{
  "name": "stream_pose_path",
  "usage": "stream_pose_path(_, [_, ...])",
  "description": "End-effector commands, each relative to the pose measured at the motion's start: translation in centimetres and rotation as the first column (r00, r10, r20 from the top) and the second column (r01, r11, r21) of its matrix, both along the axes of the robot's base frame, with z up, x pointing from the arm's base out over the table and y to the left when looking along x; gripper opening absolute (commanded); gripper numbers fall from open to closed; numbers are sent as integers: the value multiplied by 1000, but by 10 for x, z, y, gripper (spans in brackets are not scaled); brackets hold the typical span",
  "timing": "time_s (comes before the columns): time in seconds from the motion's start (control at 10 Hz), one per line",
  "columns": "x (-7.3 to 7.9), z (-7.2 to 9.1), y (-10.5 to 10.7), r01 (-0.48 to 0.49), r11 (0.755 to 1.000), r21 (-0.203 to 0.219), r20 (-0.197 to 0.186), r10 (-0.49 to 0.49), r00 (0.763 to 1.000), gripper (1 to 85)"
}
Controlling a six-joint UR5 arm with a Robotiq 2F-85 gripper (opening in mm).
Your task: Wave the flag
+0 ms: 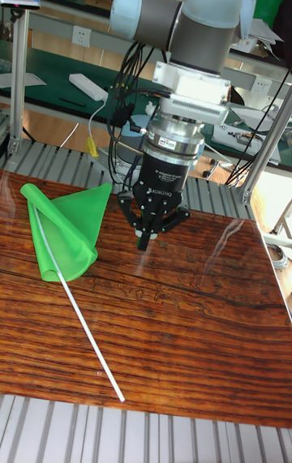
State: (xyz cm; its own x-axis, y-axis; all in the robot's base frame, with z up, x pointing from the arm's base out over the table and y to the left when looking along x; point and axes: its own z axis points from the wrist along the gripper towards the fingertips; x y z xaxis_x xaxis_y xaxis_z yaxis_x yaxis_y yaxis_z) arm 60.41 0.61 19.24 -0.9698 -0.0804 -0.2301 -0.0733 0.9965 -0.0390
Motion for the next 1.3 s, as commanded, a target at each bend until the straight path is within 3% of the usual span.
stream_pose_path(0.0, [2,-13,-10,-278,955,-102,-31,276,961,13])
stream_pose_path(0.1, [-12,-18,-9,-366,927,-87,-75,360,930,13])
stream_pose_path(0.2, [-14,-20,-10,-427,900,-87,-79,421,904,13])
stream_pose_path(0.3, [-14,-22,-18,-470,874,-118,-90,462,882,13])
stream_pose_path(0.5, [-12,-31,-36,-510,843,-171,-93,502,860,13])
stream_pose_path(0.6, [-11,-41,-46,-501,845,-188,-68,498,865,13])
stream_pose_path(0.9, [-13,-66,-60,-494,851,-176,-4,501,865,13])
stream_pose_path(1.2, [-14,-71,-59,-492,855,-165,10,500,866,13])
